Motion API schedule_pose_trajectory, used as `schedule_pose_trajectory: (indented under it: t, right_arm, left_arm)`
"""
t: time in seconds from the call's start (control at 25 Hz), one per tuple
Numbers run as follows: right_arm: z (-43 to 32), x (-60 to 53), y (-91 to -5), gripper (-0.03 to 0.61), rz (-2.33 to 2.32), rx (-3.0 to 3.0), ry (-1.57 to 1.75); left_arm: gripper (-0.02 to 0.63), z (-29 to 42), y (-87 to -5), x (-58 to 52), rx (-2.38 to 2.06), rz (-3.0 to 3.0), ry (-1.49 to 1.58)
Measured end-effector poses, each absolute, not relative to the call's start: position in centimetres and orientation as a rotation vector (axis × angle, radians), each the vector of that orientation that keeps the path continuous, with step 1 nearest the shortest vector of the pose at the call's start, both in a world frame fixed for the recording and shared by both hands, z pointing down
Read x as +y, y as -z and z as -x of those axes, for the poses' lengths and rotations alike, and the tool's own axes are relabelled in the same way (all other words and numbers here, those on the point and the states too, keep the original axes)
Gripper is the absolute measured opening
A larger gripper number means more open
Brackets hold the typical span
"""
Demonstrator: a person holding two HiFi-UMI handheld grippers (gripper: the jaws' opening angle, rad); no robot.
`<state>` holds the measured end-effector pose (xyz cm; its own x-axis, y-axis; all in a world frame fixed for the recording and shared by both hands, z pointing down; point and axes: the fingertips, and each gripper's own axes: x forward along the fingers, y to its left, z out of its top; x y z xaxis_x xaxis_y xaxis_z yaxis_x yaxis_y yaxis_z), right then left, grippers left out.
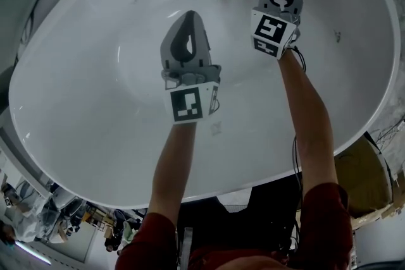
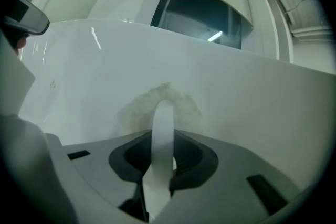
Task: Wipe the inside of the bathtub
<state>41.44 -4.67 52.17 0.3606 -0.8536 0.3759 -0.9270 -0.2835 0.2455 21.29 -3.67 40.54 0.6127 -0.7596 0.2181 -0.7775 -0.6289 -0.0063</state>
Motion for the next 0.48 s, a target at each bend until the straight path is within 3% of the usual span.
schedule_pose_trajectory:
  t: [0.24, 0.48]
  right_arm:
    - [-39.9, -4.1, -50.6, 0.092, -2.251, -1.559, -0.336]
    - [-31.5, -4.3, -44.0, 0.092, -2.237, -1.700, -0.294]
  left_arm:
    - [0.015, -18.4, -38.4, -3.7, -1.354, -2.708, -0.250]
    - [0.015, -10.4, -34.2, -4.1, -1.474, -2.642, -0.190]
